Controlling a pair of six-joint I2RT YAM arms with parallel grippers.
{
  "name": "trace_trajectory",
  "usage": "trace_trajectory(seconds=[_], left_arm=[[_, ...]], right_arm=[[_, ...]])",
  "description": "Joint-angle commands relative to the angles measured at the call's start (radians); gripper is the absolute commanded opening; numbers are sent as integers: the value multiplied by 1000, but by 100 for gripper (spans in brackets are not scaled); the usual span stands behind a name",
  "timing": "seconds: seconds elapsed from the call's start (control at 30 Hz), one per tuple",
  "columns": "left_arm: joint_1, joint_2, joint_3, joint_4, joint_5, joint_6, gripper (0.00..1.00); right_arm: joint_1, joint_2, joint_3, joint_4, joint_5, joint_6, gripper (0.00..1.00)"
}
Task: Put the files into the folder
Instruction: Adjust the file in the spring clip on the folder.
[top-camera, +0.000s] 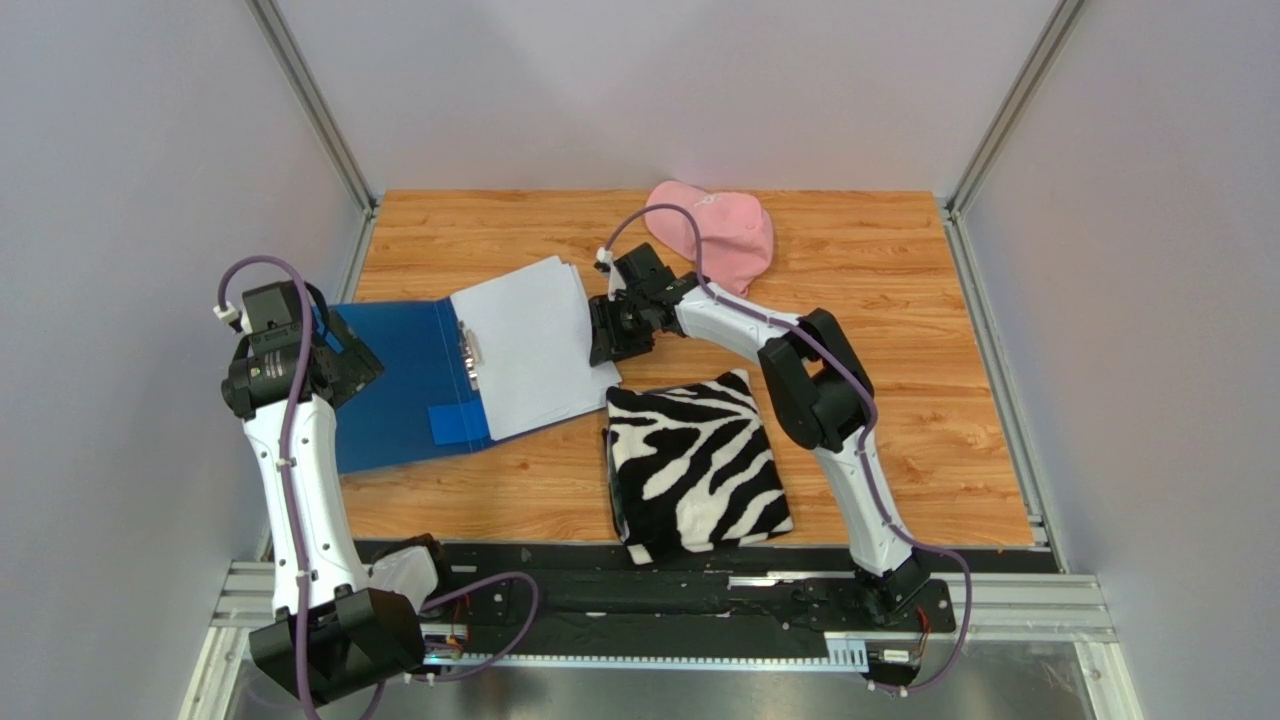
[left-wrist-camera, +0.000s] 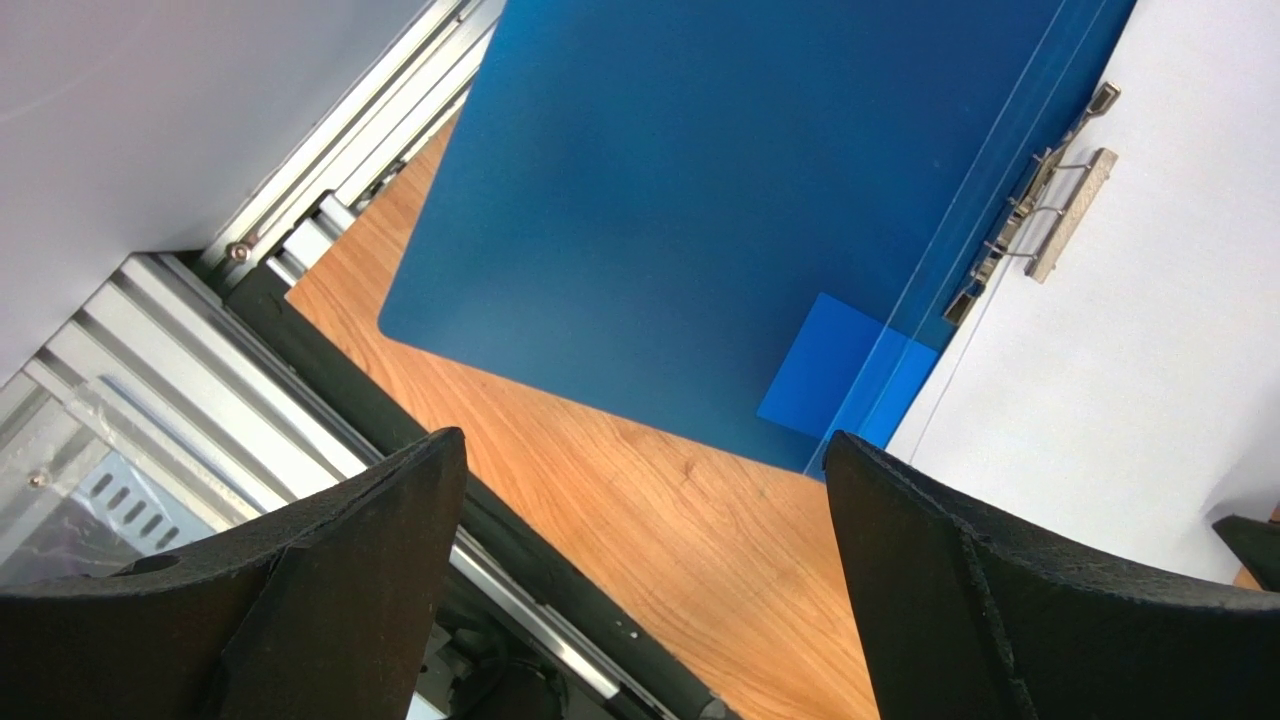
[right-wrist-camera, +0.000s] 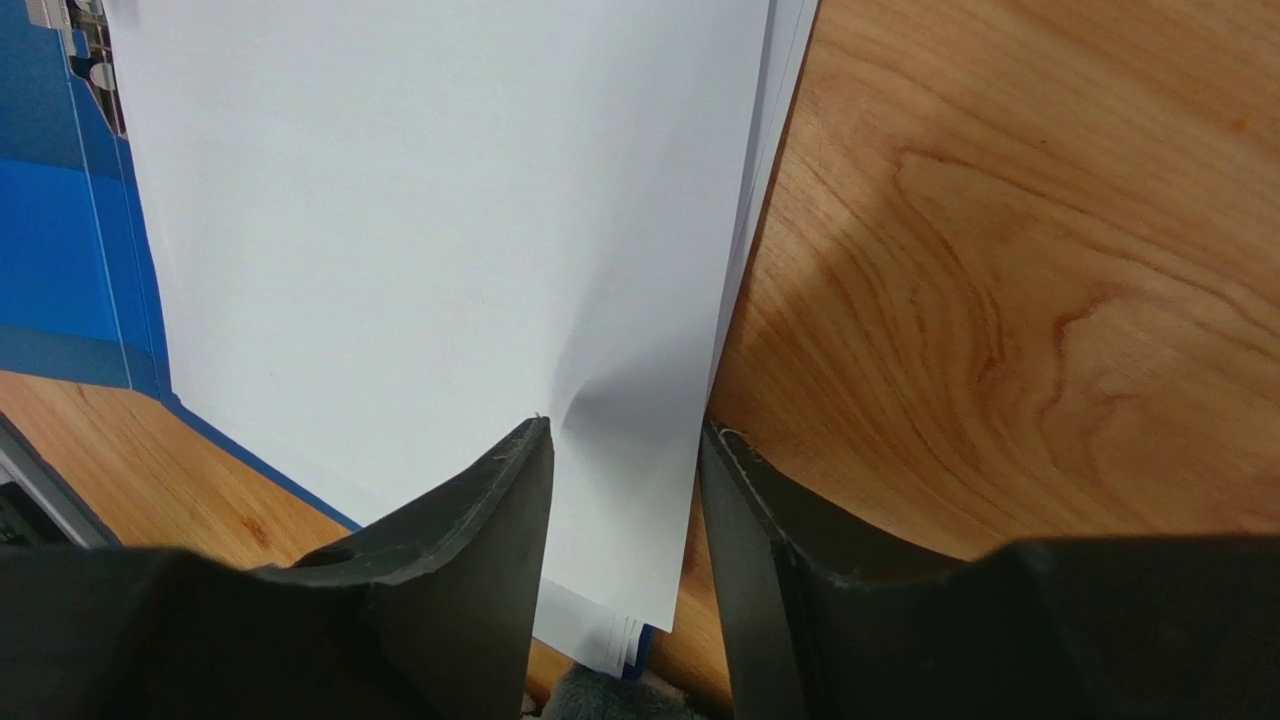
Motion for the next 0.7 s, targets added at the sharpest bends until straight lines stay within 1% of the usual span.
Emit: trace_trajectory(seconds=[0.0,0.07,0.1,0.17,0.2,0.3,0.33,0.37,0.43,0.53,0.6,0.67], left_arm=[[8,-17,3,12,9,17,98],[10,-8,-2,18,35,23,98],[8,-5,-2,29,52,30,98],[10,3,-29,75,107,61,98],[8,12,-28,118,115,73,99],[10,102,15,158,75,78,99],[35,163,39,146,113,66,99],[45,187,102,120,143,55,99],[51,240,156,124,160,57,99],[52,288,191,106,149,83,99],[62,273,171,112,71,101,99],[114,233,115,161,52,159,99]], right_arm=[[26,-68,-27,2,40,-10,54],[26,-71,-19,5,106,-46,61],[23,-53,14,3,134,-81,67],[20,-10,83,-19,158,-116,68],[18,39,172,-51,152,-129,69],[17,105,284,-95,116,-164,69],[17,130,327,-95,103,-172,69],[17,133,340,-89,83,-179,69],[15,141,358,-70,62,-178,69],[14,133,351,-33,27,-144,68],[14,107,312,2,-6,-115,68],[12,71,247,34,-16,-104,68]])
